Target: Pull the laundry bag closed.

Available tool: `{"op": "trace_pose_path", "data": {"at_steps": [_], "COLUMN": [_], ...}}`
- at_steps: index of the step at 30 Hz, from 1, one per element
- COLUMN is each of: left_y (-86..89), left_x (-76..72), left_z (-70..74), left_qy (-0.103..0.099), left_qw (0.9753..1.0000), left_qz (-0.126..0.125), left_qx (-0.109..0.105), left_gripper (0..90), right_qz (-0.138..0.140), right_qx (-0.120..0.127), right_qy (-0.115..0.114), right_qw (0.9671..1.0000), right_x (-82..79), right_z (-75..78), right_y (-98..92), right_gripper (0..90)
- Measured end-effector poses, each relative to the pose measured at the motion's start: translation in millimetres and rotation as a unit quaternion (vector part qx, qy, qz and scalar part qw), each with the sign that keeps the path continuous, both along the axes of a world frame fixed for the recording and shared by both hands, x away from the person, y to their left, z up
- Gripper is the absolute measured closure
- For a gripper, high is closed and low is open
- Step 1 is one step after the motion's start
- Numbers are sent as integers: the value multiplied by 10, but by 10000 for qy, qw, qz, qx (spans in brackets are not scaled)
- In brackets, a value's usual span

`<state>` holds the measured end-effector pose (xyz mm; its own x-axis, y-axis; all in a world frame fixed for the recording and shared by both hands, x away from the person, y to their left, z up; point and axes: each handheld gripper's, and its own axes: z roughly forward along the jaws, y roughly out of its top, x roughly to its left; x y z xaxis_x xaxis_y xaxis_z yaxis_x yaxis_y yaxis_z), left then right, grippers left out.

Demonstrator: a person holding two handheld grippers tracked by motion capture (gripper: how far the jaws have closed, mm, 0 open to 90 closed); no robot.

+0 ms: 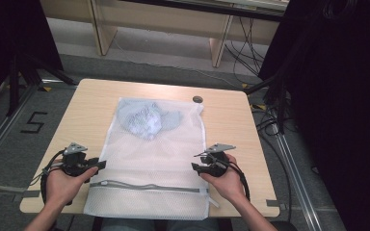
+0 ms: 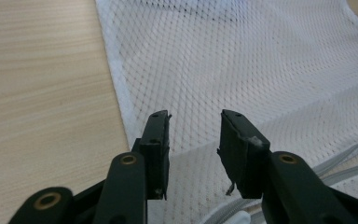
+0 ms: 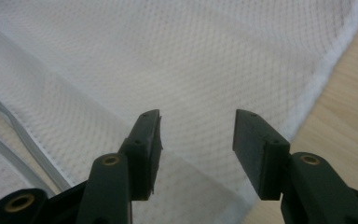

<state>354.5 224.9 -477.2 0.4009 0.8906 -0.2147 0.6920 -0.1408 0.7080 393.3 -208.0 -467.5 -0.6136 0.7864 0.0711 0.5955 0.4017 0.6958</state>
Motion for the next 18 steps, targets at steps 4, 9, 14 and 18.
{"op": "trace_pose_path", "data": {"at_steps": [4, 9, 14, 18], "left_y": [-13, -30, -30, -4], "left_x": [-3, -9, 3, -4], "left_z": [18, 20, 9, -2], "left_qy": [-31, 47, 129, 208], "left_qw": [10000, 9999, 9997, 9993], "left_qz": [-52, -72, -105, -81], "left_qx": [41, 83, 181, 298], "left_gripper": [643, 657, 695, 751], "right_qz": [212, 260, 426, 697], "right_qx": [49, 243, 436, 442], "right_qy": [119, 127, 55, 96], "right_qw": [9997, 9993, 9981, 9965], "right_x": [-6, 23, 53, 42], "right_z": [42, 45, 108, 141], "right_y": [120, 270, 489, 719], "right_gripper": [531, 559, 558, 558]}}
